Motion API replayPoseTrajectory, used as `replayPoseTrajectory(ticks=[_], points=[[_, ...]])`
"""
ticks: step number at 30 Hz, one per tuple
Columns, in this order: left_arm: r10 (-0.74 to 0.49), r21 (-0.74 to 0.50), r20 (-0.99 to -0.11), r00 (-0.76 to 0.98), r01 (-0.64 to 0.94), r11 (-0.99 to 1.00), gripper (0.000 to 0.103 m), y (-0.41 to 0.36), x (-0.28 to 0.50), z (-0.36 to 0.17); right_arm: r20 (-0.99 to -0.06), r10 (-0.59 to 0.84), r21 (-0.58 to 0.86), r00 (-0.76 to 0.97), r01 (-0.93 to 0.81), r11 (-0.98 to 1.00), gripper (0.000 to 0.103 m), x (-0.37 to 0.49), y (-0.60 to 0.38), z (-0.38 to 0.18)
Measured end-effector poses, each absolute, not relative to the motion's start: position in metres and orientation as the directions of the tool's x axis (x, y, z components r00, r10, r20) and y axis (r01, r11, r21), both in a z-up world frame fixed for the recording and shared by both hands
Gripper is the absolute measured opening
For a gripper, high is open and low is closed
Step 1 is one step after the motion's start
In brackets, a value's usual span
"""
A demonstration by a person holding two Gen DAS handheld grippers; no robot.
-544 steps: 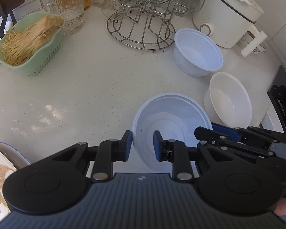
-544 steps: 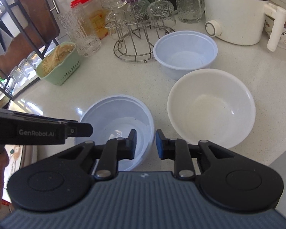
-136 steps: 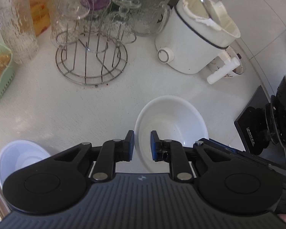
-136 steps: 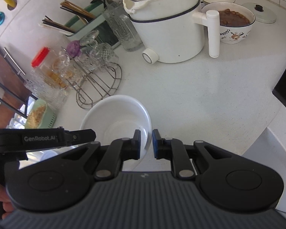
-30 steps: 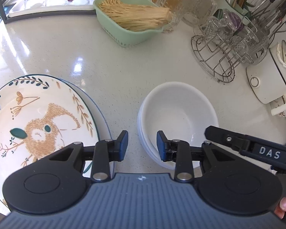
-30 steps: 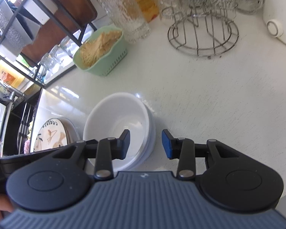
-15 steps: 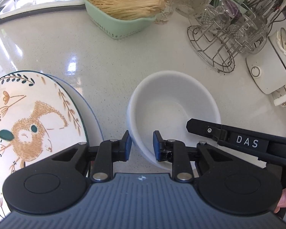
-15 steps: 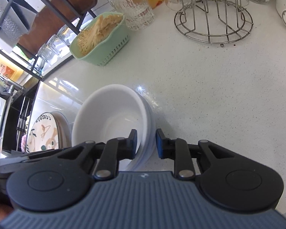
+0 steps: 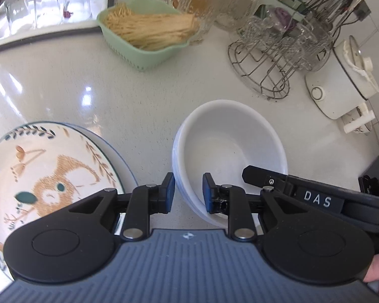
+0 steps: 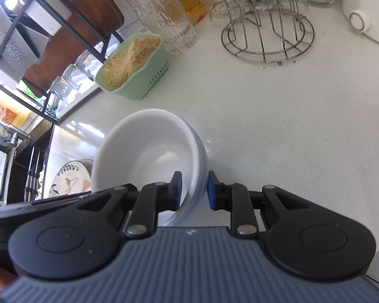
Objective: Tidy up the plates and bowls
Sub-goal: 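Close both grippers on the rim of the bowl stack, then lift the bowl stack with both grippers and carry it over the plates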
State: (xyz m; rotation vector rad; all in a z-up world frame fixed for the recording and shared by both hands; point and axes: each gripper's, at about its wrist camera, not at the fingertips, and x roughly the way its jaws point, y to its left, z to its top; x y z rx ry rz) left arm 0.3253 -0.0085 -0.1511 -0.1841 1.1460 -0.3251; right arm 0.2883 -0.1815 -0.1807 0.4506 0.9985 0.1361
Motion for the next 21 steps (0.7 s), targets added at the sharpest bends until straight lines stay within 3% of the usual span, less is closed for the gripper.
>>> replayPoseTrajectory(ticks=[21], points=[[-0.378, -0.340, -0.842, 0.384, 0.166, 0.926, 0.027, 0.092, 0.314, -0.102, -0.714, 0.311, 0.474, 0.627, 0.108, 0.874, 0.024, 0.262, -0.098, -0.127]])
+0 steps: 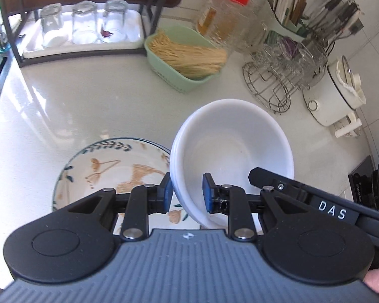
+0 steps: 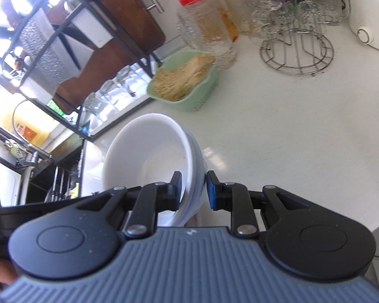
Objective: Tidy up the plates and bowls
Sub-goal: 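Lift the bowl stack with both grippers and carry it over the plates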
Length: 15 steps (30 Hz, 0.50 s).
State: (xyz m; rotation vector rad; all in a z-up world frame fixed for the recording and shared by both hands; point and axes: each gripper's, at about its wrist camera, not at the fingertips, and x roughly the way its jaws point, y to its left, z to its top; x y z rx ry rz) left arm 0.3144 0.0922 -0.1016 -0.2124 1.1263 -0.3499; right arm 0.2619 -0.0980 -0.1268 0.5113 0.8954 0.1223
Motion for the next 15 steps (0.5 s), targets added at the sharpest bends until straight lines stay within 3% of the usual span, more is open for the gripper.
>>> replayPoseTrajectory(ticks=[6, 15], points=[[-0.380, -0.354, -0.834, 0.400, 0.142, 0.925, 0.027, 0.130, 0.307, -0.099, -0.695, 0.324, 0.472, 0.642, 0.068, 0.879, 0.024, 0.260, -0.065, -0.118], [-0.327, -0.305, -0.852, 0.408, 0.121, 0.945, 0.027, 0.166, 0.301, -0.119, -0.755, 0.353, 0.447, 0.552, 0.040, 0.893, 0.024, 0.267, -0.019, -0.146]])
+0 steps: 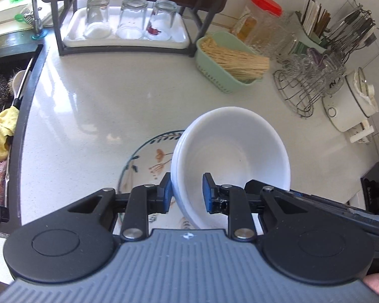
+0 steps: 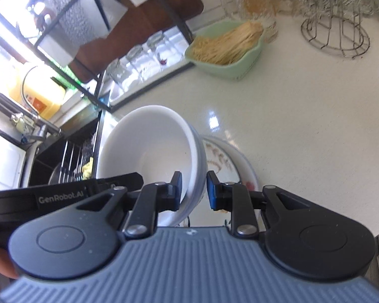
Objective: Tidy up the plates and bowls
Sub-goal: 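Lift the bowl stack with both grippers and carry it over the plates, then lower the bowl stack onto the plate stack and open both grippers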
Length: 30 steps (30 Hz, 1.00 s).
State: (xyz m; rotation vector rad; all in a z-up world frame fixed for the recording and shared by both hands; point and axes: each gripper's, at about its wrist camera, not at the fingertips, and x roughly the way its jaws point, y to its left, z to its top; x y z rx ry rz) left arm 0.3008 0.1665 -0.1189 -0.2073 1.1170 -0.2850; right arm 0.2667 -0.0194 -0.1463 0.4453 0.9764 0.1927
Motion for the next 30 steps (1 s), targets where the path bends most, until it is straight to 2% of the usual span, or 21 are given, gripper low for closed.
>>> replayPoseTrajectory(ticks=[3, 13, 15, 17, 27, 30], points=[[-0.305, -0.272, -0.857, 0.415, 0.137, 0.952, 0.028, 0.171, 0.300, -0.125, -0.773, 0.350, 0.428, 0.529, 0.027, 0.904, 0.024, 0.268, -0.008, -0.155], [-0.313, -0.289, -0.875, 0.368, 0.120, 0.950, 0.030, 0.179, 0.304, -0.146, -0.811, 0.320, 0.382, 0.490, 0.029, 0.924, 0.025, 0.272, 0.003, -0.167], [-0.310, -0.287, -0.875, 0.373, 0.117, 0.951, 0.045, 0.182, 0.303, -0.145, -0.811, 0.309, 0.378, 0.497, 0.041, 0.925, 0.026, 0.272, 0.001, -0.165], [-0.302, -0.275, -0.869, 0.391, 0.124, 0.953, 0.050, 0.185, 0.300, -0.141, -0.802, 0.310, 0.375, 0.510, 0.028, 0.927, 0.026, 0.270, 0.001, -0.159], [-0.283, -0.274, -0.831, 0.479, 0.090, 0.957, 0.051, 0.196, 0.282, -0.096, -0.716, 0.295, 0.342, 0.633, -0.050, 0.938, 0.026, 0.253, -0.013, -0.108], [-0.277, -0.267, -0.809, 0.518, 0.096, 0.959, 0.059, 0.190, 0.272, -0.074, -0.675, 0.298, 0.335, 0.675, -0.080, 0.939, 0.026, 0.242, -0.023, -0.086]])
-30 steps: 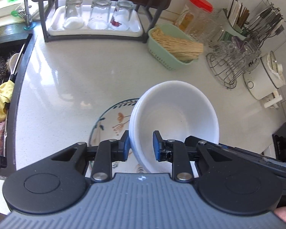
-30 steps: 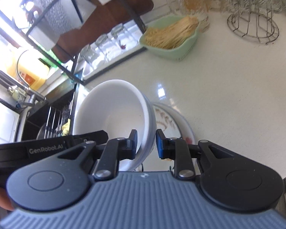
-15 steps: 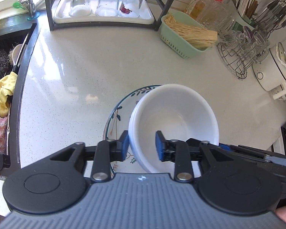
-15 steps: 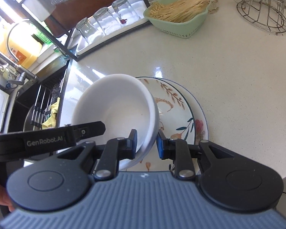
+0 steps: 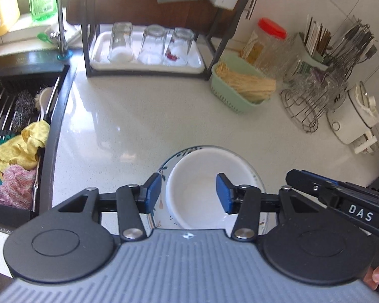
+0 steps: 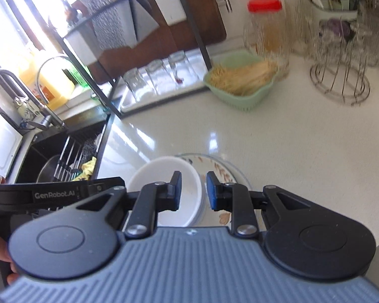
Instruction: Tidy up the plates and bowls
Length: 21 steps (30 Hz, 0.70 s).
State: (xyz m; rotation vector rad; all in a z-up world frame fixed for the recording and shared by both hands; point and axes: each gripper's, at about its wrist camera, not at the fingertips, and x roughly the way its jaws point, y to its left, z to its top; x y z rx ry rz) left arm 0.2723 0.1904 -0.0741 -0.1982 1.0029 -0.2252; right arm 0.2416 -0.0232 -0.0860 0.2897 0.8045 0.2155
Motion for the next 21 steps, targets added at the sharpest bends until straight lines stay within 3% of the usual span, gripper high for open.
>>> replayPoseTrajectory(ticks=[3, 4, 6, 7, 8, 21], points=[[-0.259, -0.242, -0.781, 0.568, 0.107, 0.964, 0.070, 0.183, 0.258, -0.050, -0.631, 0.294, 0.328, 0.718, -0.096, 0.940, 0.026, 0.225, -0.037, -0.065], [-0.256, -0.234, -0.772, 0.581, 0.115, 0.965, 0.073, 0.181, 0.253, -0.043, -0.617, 0.290, 0.326, 0.731, -0.097, 0.940, 0.031, 0.220, -0.041, -0.059], [-0.266, -0.218, -0.740, 0.618, 0.154, 0.964, 0.092, 0.174, 0.239, -0.027, -0.597, 0.265, 0.312, 0.757, -0.085, 0.946, 0.054, 0.209, -0.051, -0.050], [-0.263, -0.215, -0.723, 0.639, 0.154, 0.964, 0.095, 0.171, 0.232, -0.021, -0.587, 0.247, 0.304, 0.771, -0.073, 0.950, 0.078, 0.203, -0.056, -0.047], [-0.256, -0.216, -0.706, 0.660, 0.144, 0.966, 0.096, 0.170, 0.224, -0.015, -0.574, 0.231, 0.297, 0.786, -0.063, 0.953, 0.092, 0.197, -0.061, -0.044], [-0.189, -0.177, -0.632, 0.752, 0.097, 0.979, 0.099, 0.149, 0.127, 0.027, -0.508, 0.224, 0.293, 0.832, -0.078, 0.953, 0.093, 0.124, -0.098, -0.031]])
